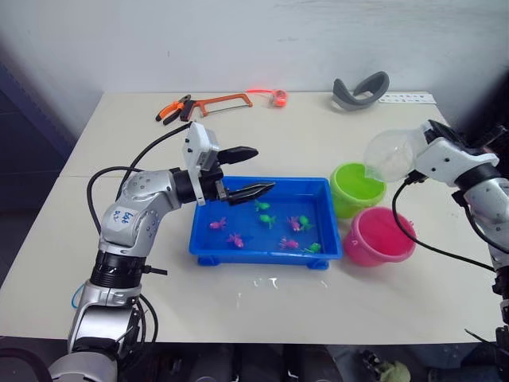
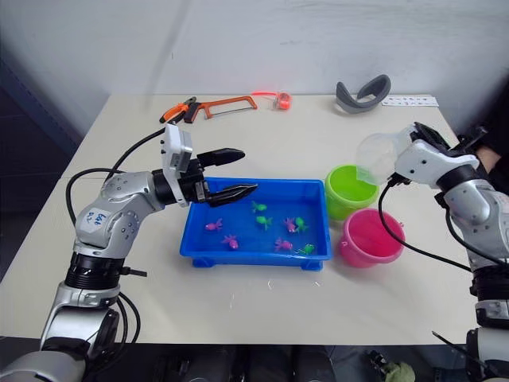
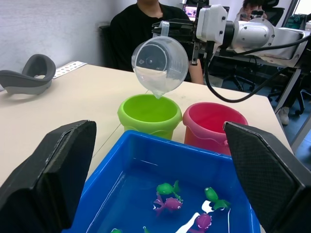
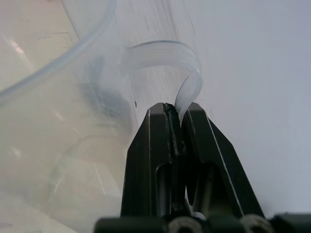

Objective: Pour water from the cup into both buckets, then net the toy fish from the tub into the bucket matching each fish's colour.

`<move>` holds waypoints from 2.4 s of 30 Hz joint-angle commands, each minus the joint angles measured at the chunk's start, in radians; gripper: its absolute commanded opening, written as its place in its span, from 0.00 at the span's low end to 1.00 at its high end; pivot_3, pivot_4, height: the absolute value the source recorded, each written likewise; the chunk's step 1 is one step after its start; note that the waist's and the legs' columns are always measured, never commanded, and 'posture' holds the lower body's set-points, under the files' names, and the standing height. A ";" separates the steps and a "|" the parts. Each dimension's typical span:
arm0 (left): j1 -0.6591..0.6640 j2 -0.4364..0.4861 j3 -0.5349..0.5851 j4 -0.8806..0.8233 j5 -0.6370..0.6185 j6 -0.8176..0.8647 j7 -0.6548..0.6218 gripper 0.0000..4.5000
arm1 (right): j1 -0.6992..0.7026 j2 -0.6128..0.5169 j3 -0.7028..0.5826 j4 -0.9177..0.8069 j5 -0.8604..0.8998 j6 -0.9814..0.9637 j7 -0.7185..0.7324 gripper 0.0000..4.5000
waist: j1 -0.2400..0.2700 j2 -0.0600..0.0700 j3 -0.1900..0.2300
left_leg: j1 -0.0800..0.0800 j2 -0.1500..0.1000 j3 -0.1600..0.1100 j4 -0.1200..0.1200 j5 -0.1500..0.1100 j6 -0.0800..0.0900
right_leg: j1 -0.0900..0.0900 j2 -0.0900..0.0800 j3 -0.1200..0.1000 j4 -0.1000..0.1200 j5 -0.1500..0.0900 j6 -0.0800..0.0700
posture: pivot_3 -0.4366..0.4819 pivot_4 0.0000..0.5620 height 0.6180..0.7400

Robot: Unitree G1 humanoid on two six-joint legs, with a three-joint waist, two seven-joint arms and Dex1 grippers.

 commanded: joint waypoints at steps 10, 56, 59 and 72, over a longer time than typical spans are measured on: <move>0.010 -0.020 -0.006 -0.035 0.008 -0.023 0.002 1.00 | -0.069 -0.090 0.042 0.023 -0.160 -0.098 -0.145 0.02 | -0.002 0.000 0.000 | 0.000 0.000 0.000 0.000 0.000 0.000 | 0.000 0.000 0.000 0.000 0.000 0.000 | 0.48 0.27 1.00; 0.066 0.027 0.025 -0.119 -0.101 -0.143 -0.262 1.00 | 0.230 0.114 -0.555 -0.179 0.963 0.718 0.274 0.02 | 0.000 -0.002 0.002 | -0.001 0.000 -0.004 0.000 0.001 0.000 | 0.001 0.000 -0.003 0.000 0.000 0.000 | 0.48 0.27 1.00; 0.082 0.033 0.008 -0.176 -0.127 -0.119 -0.280 1.00 | 0.302 0.135 -0.611 -0.170 0.956 0.692 0.255 0.02 | 0.002 -0.001 0.002 | -0.001 0.000 -0.003 0.000 0.001 0.001 | 0.001 -0.001 -0.003 0.000 0.000 0.000 | 0.48 0.27 1.00; 0.106 0.009 -0.019 -0.211 -0.143 -0.086 -0.261 1.00 | 0.302 0.304 -0.593 0.101 0.832 0.497 0.064 0.02 | 0.000 0.000 0.002 | 0.002 -0.001 0.000 0.001 0.001 0.001 | 0.001 -0.001 0.001 0.004 0.000 0.000 | 0.48 0.27 1.00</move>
